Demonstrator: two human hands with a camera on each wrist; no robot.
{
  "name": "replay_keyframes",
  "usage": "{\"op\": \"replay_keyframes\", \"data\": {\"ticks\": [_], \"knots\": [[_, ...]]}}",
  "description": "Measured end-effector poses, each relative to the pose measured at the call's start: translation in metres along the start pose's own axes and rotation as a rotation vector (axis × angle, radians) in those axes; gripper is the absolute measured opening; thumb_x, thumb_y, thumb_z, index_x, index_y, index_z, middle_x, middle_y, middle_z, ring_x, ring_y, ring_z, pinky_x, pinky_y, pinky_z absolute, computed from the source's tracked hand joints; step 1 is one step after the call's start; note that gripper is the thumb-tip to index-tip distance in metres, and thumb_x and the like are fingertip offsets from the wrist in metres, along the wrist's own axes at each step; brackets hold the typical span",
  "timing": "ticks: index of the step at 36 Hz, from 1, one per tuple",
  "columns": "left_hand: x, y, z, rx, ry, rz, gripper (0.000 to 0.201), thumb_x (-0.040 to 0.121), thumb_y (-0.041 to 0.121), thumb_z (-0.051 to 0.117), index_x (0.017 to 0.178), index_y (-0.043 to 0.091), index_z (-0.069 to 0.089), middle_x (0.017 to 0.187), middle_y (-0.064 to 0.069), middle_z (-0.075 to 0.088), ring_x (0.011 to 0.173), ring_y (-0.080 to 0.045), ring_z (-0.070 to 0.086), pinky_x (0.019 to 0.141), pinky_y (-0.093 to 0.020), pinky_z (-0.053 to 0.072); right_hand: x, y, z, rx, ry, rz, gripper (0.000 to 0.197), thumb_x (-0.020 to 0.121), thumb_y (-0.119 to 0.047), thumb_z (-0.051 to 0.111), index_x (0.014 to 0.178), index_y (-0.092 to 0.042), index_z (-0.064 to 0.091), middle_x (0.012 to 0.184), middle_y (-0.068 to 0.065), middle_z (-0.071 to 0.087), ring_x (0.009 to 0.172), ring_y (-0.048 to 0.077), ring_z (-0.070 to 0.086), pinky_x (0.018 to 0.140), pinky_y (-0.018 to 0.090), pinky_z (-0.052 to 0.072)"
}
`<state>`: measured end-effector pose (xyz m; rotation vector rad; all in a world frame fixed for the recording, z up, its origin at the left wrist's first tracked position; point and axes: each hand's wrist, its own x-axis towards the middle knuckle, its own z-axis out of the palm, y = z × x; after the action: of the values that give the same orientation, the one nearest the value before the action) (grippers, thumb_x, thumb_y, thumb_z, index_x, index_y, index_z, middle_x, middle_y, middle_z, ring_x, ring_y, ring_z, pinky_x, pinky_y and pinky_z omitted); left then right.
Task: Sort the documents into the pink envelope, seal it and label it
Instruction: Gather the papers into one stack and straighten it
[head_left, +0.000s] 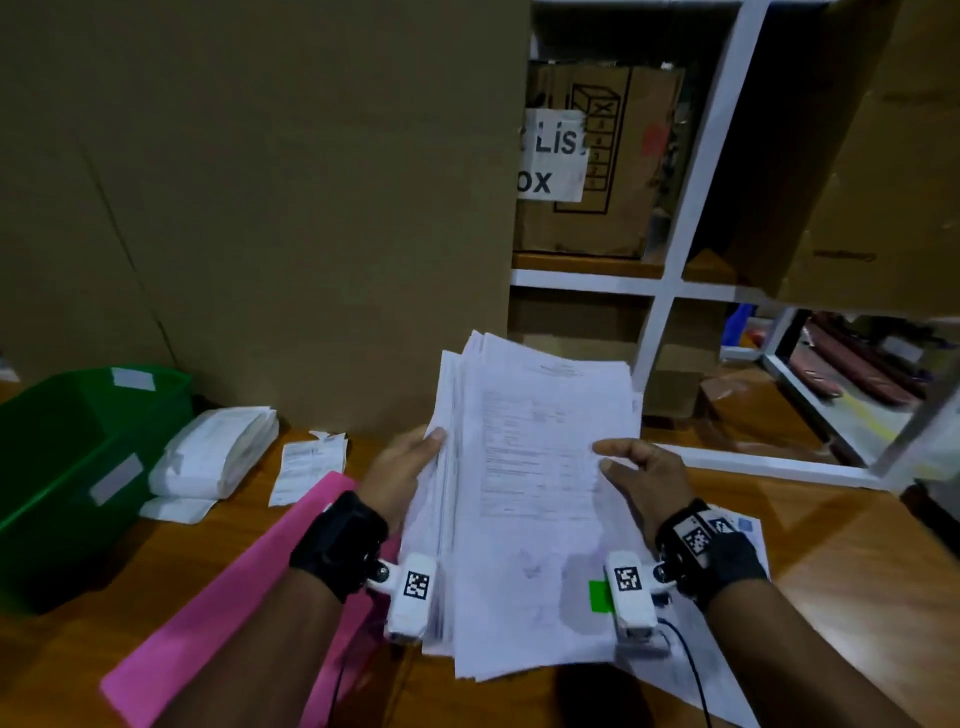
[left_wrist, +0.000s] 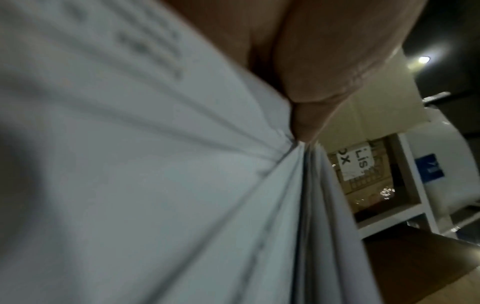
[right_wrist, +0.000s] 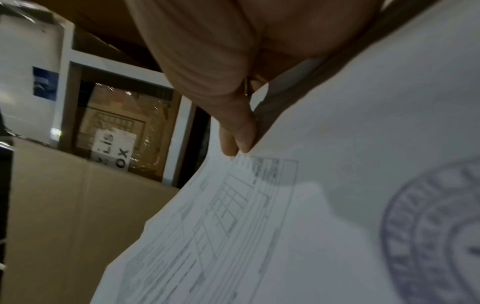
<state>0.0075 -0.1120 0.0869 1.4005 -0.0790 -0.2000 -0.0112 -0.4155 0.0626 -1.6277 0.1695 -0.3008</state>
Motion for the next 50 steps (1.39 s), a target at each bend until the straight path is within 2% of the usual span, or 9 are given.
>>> {"op": "replay_keyframes", "data": {"ticks": [8, 14, 19, 23, 27, 33, 40, 44, 50], "knots": [[-0.037, -0.061, -0.005, -0.091, 0.121, -0.282, 0.030, 0.100, 0.011, 0.052, 0.117, -0.008, 0.067, 0.107, -0.024, 0.073, 0.089, -0.035, 0.073, 0.084, -0.041, 0.057, -0.026, 0.062, 0.008, -0.351, -0.013, 0.146, 0.024, 0.090, -0.002, 0.066, 0.090, -0.023, 0.076, 0.114, 0.000, 0.071, 0.102, 0.020, 0.065, 0.084, 0.025, 0.049], [-0.058, -0.088, -0.007, -0.110, 0.138, -0.378, 0.027, 0.083, 0.009, 0.061, 0.099, -0.010, 0.072, 0.102, -0.031, 0.071, 0.084, -0.037, 0.071, 0.077, -0.042, 0.058, -0.046, 0.069, 0.026, -0.950, -0.120, 0.120, 0.022, 0.082, -0.024, 0.068, 0.103, -0.023, 0.075, 0.125, 0.000, 0.065, 0.124, 0.023, 0.055, 0.106, 0.032, 0.044], [-0.062, -0.099, -0.006, -0.094, 0.083, -0.380, 0.025, 0.091, -0.006, 0.050, 0.097, -0.004, 0.075, 0.103, -0.029, 0.072, 0.086, -0.038, 0.071, 0.086, -0.049, 0.056, -0.088, 0.043, 0.070, -0.848, -0.323, -0.007, 0.060, 0.086, -0.056, 0.064, 0.131, -0.017, 0.057, 0.129, 0.004, 0.059, 0.114, 0.020, 0.060, 0.094, 0.026, 0.045], [-0.062, -0.106, -0.003, -0.053, 0.025, -0.347, 0.024, 0.087, -0.006, 0.057, 0.105, -0.007, 0.072, 0.110, -0.035, 0.068, 0.093, -0.043, 0.068, 0.093, -0.058, 0.052, -0.129, 0.028, 0.102, -0.901, -0.503, -0.019, 0.101, 0.074, -0.080, 0.052, 0.149, -0.017, 0.032, 0.143, 0.007, 0.048, 0.128, 0.024, 0.049, 0.106, 0.038, 0.043], [-0.062, -0.111, 0.001, 0.068, 0.061, -0.236, 0.054, 0.080, 0.002, 0.068, 0.131, 0.015, 0.057, 0.122, -0.014, 0.070, 0.108, -0.035, 0.069, 0.094, -0.055, 0.055, -0.152, 0.021, 0.108, -1.109, -0.612, -0.069, 0.107, 0.078, -0.062, 0.059, 0.157, -0.018, 0.000, 0.149, 0.010, 0.033, 0.135, 0.031, 0.033, 0.111, 0.041, 0.034], [-0.064, -0.116, 0.003, 0.246, 0.129, -0.133, 0.071, 0.086, -0.005, 0.066, 0.134, 0.035, 0.033, 0.127, 0.004, 0.062, 0.103, -0.023, 0.071, 0.083, -0.048, 0.061, -0.164, 0.018, 0.109, -1.253, -0.628, -0.024, 0.104, 0.078, -0.031, 0.060, 0.155, -0.022, -0.008, 0.144, 0.013, 0.036, 0.126, 0.033, 0.037, 0.106, 0.039, 0.037], [-0.069, -0.124, 0.005, 0.323, 0.152, -0.082, 0.038, 0.092, -0.007, 0.058, 0.104, 0.029, 0.055, 0.096, -0.008, 0.072, 0.074, -0.021, 0.070, 0.061, -0.037, 0.059, -0.167, 0.022, 0.113, -1.340, -0.614, -0.021, 0.094, 0.088, -0.011, 0.055, 0.155, -0.030, -0.009, 0.131, 0.016, 0.045, 0.116, 0.034, 0.049, 0.100, 0.041, 0.046], [-0.071, -0.131, 0.003, 0.386, 0.124, -0.064, 0.034, 0.093, -0.001, 0.057, 0.107, 0.030, 0.064, 0.105, -0.010, 0.071, 0.092, -0.037, 0.068, 0.083, -0.056, 0.058, -0.153, 0.026, 0.110, -1.120, -0.506, 0.136, 0.095, 0.086, -0.004, 0.055, 0.152, -0.044, 0.001, 0.130, 0.009, 0.042, 0.116, 0.032, 0.053, 0.095, 0.038, 0.051], [-0.081, -0.130, 0.008, 0.284, 0.099, -0.066, 0.038, 0.098, -0.007, 0.047, 0.111, 0.024, 0.064, 0.107, 0.009, 0.071, 0.088, -0.004, 0.068, 0.078, -0.023, 0.054, -0.138, 0.024, 0.108, -0.856, -0.390, 0.163, 0.091, 0.079, -0.012, 0.064, 0.150, -0.042, 0.013, 0.125, 0.009, 0.050, 0.118, 0.029, 0.052, 0.095, 0.036, 0.049]]}}
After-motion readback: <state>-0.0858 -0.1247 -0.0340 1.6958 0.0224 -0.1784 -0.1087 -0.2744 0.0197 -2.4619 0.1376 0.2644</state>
